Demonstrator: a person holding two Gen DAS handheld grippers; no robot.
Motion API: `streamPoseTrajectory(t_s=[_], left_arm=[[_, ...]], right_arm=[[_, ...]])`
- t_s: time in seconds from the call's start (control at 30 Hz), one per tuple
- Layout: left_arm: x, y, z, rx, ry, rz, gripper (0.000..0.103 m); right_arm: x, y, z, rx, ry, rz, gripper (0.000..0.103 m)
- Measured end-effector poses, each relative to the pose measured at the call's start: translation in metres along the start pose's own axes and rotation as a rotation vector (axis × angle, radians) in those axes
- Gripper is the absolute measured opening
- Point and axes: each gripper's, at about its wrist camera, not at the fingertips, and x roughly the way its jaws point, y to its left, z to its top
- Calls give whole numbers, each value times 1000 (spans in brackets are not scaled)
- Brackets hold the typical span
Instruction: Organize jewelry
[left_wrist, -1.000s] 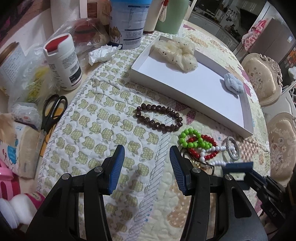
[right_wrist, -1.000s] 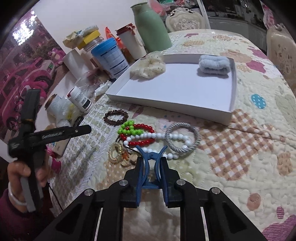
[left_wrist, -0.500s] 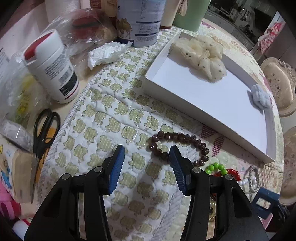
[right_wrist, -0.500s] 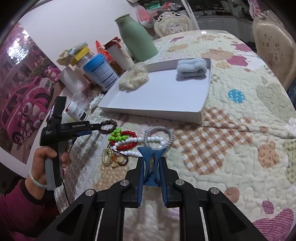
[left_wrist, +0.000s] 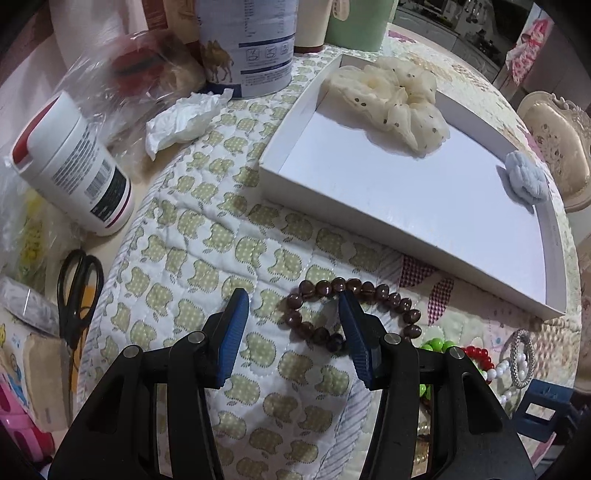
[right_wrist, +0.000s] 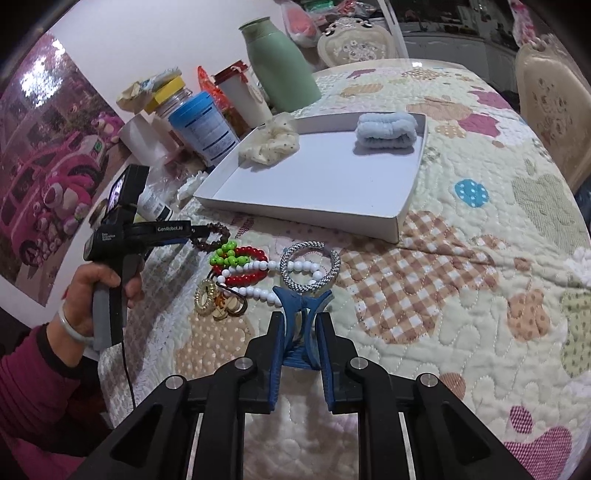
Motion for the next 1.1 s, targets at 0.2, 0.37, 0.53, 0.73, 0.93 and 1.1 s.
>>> streamPoseTrajectory(t_s=[0.2,0.37,0.53,0.73,0.93,1.1], left_arm=[[-2,-8,-2,51,-15,-1,7],[-29,-8,-6,50,-46,-68,7],[-60,-11,-2,65,-100,-98,7],[-77,-8,-6,53,-128,-117,7],[-92,-7,-15,60,-139,-129,7],[-104,-12,-19,74,-150,-152,7]], right_arm=[[-1,4,-1,-17,-10,15,14],[-15,6,5,-12,-49,42,4],[-20,4,11,-16,-62,29,4],[-26,-2,1,-26,-46,52,17],[-24,12,-19,-117,25,53,54],[5,25,-24,-240,138,-53,52]])
